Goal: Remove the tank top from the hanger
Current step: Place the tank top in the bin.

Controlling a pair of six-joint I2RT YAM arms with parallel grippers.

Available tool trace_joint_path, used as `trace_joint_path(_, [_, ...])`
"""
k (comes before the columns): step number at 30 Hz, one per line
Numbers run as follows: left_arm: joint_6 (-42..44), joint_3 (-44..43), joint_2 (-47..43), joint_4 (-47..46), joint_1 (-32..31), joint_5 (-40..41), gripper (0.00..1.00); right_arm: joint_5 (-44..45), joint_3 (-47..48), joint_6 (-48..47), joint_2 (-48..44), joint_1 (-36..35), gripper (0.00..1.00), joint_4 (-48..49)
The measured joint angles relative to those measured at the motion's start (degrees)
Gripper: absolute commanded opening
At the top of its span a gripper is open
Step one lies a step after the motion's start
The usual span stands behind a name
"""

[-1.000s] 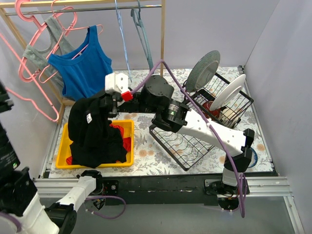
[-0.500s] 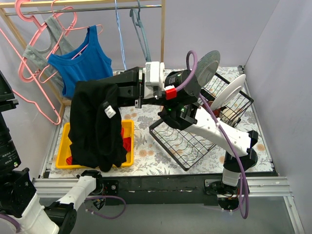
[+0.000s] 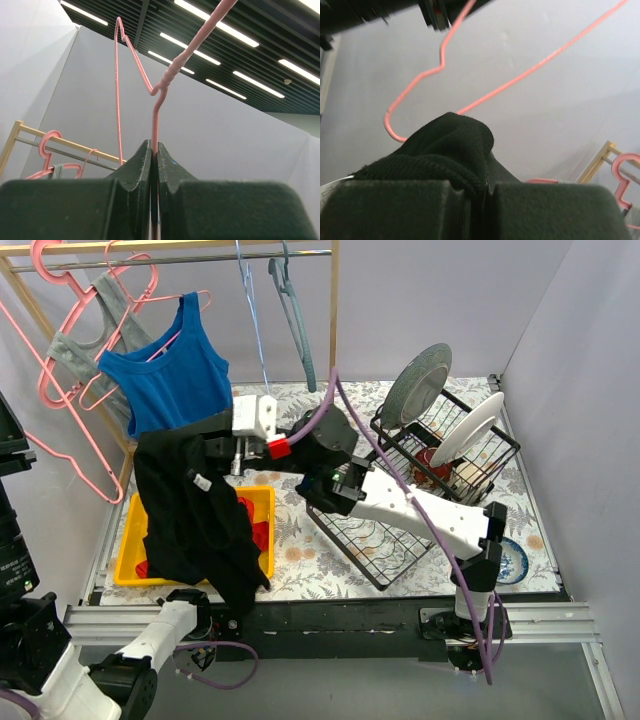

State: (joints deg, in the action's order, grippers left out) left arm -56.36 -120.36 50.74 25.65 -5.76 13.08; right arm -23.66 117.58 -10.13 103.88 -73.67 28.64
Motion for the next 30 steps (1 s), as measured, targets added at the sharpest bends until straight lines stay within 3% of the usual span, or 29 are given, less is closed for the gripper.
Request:
trace_joint_path(8, [0.2, -0.6, -1.8, -0.3, 0.0, 0.1, 0.0, 2.9, 0.0, -0.2, 7.7, 0.1, 0.01, -0.5])
trace_joint_path(18, [2.1, 2.4, -3.3, -1.6, 0.0, 1.4, 0.0, 3.3, -5.4, 7.2, 16.5, 0.2, 0.01, 0.4])
trace_joint_path(30, [3.3, 4.9, -3.3, -1.5, 0.0, 1.5, 0.0, 16.0, -2.8, 12.0, 28.3, 0.2, 0.01, -15.6])
